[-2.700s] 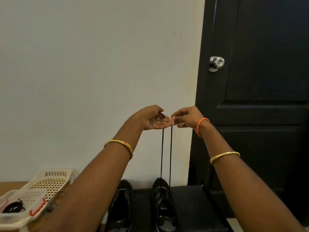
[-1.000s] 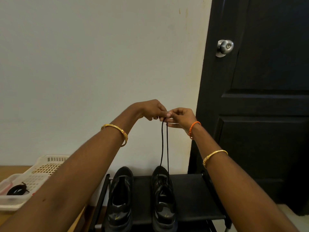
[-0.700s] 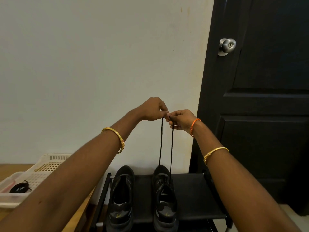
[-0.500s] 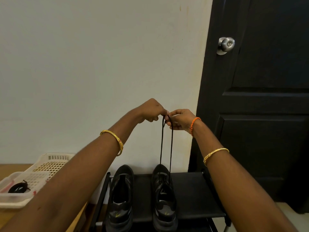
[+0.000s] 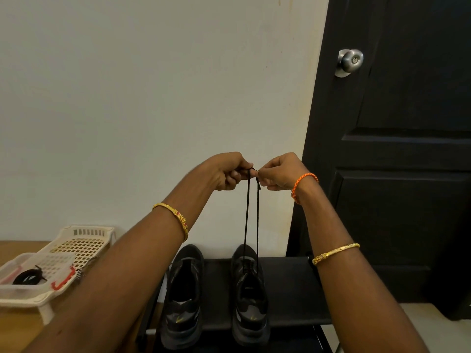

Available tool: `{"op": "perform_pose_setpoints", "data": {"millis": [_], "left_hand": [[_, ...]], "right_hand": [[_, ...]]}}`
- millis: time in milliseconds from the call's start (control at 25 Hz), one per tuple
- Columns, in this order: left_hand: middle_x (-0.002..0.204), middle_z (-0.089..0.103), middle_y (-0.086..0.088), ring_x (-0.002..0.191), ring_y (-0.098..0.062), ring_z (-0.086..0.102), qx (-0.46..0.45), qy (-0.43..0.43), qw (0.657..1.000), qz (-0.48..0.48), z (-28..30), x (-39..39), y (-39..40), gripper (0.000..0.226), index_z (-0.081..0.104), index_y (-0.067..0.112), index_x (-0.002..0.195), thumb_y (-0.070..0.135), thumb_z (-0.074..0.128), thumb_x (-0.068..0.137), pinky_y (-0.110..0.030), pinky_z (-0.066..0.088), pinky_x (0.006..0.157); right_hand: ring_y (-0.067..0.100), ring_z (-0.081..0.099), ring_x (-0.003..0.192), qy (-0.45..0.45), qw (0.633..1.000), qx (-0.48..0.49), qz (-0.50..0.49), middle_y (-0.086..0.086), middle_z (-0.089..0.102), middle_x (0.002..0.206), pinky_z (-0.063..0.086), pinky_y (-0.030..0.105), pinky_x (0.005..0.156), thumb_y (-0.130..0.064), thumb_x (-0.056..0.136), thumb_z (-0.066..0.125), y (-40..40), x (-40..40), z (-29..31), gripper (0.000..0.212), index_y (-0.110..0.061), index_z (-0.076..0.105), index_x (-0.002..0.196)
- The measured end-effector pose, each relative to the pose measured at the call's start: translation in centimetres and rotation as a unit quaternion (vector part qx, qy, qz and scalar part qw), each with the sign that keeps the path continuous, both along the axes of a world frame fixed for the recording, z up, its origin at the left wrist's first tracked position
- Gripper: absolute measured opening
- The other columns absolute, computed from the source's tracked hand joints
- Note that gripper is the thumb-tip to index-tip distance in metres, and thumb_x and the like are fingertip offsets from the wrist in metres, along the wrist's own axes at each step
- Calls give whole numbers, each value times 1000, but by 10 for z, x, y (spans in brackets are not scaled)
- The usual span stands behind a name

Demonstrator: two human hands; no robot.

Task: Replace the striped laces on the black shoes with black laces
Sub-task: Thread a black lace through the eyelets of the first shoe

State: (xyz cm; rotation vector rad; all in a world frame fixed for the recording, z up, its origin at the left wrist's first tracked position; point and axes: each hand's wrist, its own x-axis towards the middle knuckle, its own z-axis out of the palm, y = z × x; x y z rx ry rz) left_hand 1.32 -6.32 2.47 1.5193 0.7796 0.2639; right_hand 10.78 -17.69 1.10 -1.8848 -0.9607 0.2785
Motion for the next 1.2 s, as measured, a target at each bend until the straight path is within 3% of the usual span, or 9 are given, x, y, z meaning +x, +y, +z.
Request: {"op": "perform_pose_setpoints", "data": {"millis": [440, 600, 800, 920, 1000, 1080, 1120, 1160, 1200], "left_hand": [[68, 67, 4, 30, -4, 30, -30, -55, 998, 25, -9, -2, -6, 26, 58, 11, 70, 16, 52, 95, -13, 23, 29], [64, 68, 8, 49, -7, 42, 96, -71, 991, 67, -16, -2, -9, 15, 60, 15, 80, 20, 56, 93, -16, 33, 41], [91, 66, -4, 79, -17, 57, 157, -136, 958, 195, -57, -6, 0, 29, 63, 15, 73, 24, 50, 97, -30, 50, 74], [84, 65, -3, 82, -21, 62, -144, -270, 917, 256, -94, -14, 8, 29, 55, 10, 78, 14, 37, 101, -36, 49, 81], [63, 55, -3, 61, -19, 57, -317, -368, 829, 278, -118, -18, 18, 35, 44, 11, 70, 10, 27, 101, -36, 51, 72], [53, 37, 0, 41, -11, 35, -258, -335, 858, 291, -135, -20, 23, 33, 37, 13, 70, 15, 29, 101, -23, 42, 45], [56, 36, 1, 42, -10, 31, -111, -264, 916, 281, -142, -20, 25, 28, 40, 13, 76, 21, 34, 102, -20, 36, 40], [60, 40, 3, 46, -9, 35, 98, -176, 948, 245, -150, -20, 29, 21, 44, 16, 86, 29, 38, 101, -20, 35, 43], [66, 46, 5, 53, -8, 41, 328, -101, 923, 176, -158, -22, 33, 20, 48, 19, 97, 37, 42, 100, -21, 37, 49]], "right_hand": [[22, 64, 85, -82, 996, -20, -35, 10, 65, 82, 56, 33, 81, -19, 86, 66, -4, -4, -1, 22, 0, 71, 94], [22, 60, 78, -87, 994, -45, -57, 18, 68, 91, 54, 35, 79, -28, 87, 65, 1, -3, -4, 31, 2, 70, 91], [11, 53, 67, 155, 979, 93, -95, 2, 55, 70, 50, 22, 58, -18, 88, 58, -21, 29, -32, 18, -11, 63, 72], [11, 57, 74, 377, 881, 233, -167, 3, 57, 77, 54, 28, 72, -16, 90, 55, -39, 40, -73, 16, -11, 60, 76], [17, 63, 81, 540, 731, 383, -166, 6, 59, 83, 54, 37, 84, -8, 91, 49, -49, 52, -97, 12, -8, 55, 81], [15, 62, 65, 596, 611, 501, -143, 5, 57, 77, 57, 33, 69, -2, 91, 41, -52, 60, -110, 13, -8, 52, 91], [11, 54, 54, 552, 646, 505, -149, 2, 52, 69, 53, 26, 53, -3, 91, 41, -49, 60, -114, 14, -11, 52, 90], [9, 46, 48, 436, 753, 464, -165, 0, 48, 64, 44, 20, 41, -6, 91, 42, -45, 59, -116, 14, -13, 53, 84], [9, 42, 47, 227, 878, 382, -180, 0, 47, 61, 38, 19, 38, -9, 91, 45, -41, 59, -121, 16, -13, 53, 78]]}}
